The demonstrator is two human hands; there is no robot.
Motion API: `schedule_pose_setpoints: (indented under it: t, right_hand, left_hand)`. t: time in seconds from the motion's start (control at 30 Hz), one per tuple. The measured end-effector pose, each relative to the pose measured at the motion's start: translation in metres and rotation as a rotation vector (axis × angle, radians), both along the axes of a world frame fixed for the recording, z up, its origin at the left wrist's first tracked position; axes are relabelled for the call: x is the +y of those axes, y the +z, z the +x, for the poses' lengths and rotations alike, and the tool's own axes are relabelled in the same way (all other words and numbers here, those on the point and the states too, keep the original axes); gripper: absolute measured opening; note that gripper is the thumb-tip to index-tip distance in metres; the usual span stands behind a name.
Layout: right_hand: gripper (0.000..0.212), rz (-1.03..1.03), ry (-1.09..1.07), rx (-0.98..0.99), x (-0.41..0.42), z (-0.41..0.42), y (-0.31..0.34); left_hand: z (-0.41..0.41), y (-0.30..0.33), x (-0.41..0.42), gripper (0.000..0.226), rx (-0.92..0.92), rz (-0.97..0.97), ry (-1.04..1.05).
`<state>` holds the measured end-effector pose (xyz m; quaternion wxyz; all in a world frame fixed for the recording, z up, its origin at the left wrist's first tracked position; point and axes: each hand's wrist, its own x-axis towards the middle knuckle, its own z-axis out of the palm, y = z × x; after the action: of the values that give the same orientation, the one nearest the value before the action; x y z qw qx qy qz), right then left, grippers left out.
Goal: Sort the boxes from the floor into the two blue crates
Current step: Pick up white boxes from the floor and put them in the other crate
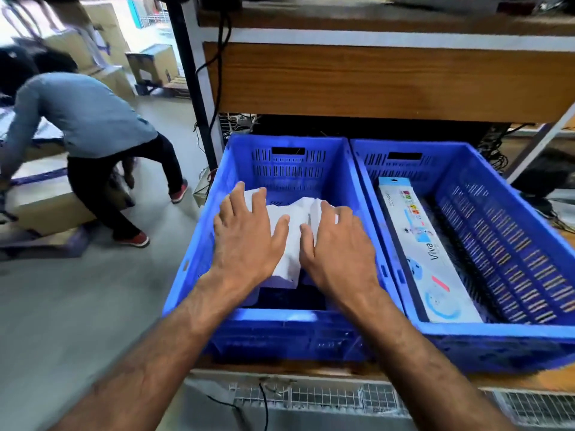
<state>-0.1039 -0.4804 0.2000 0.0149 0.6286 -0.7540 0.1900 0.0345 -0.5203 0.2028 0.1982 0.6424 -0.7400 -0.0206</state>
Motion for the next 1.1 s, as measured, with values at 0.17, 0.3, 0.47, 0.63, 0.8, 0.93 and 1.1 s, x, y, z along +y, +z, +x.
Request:
schedule_pose_setpoints:
  t: [0.17,0.3,0.47,0.63,0.8,0.93,1.1]
  right_hand:
    - [0.063,-0.183,0.255,-0.096,0.013,0.010,0.010]
    - [0.063,-0.283,0.464,-0.155,0.029,0.030,0.016]
    - [0.064,-0.325,0.727,-0.267,0.058,0.066,0.016]
    - [0.064,-0.223,0.944,-0.248,0.114,0.119,0.006]
    - [0.066,-0.200,1.205,-0.241,0.182,0.178,-0.006]
    - [0.067,-0.179,1.416,-0.245,0.250,0.225,-0.013]
    - [0.065,-0.187,1.644,-0.278,0.359,0.279,-0.023]
  left_hand:
    - [0.032,0.018,0.042,0.060,0.013,-0.278,-0.015]
    - [0.054,0.025,0.084,0.062,-0.035,-0.330,0.049]
    - [0.086,0.022,0.156,0.067,-0.109,-0.362,0.219]
    - [0.124,0.011,0.254,0.070,-0.194,-0.266,0.493]
    - [0.154,0.000,0.357,0.069,-0.254,-0.228,0.756]
    - [0.171,-0.007,0.444,0.068,-0.286,-0.196,0.943]
    - [0.185,-0.016,0.571,0.068,-0.281,-0.183,1.173]
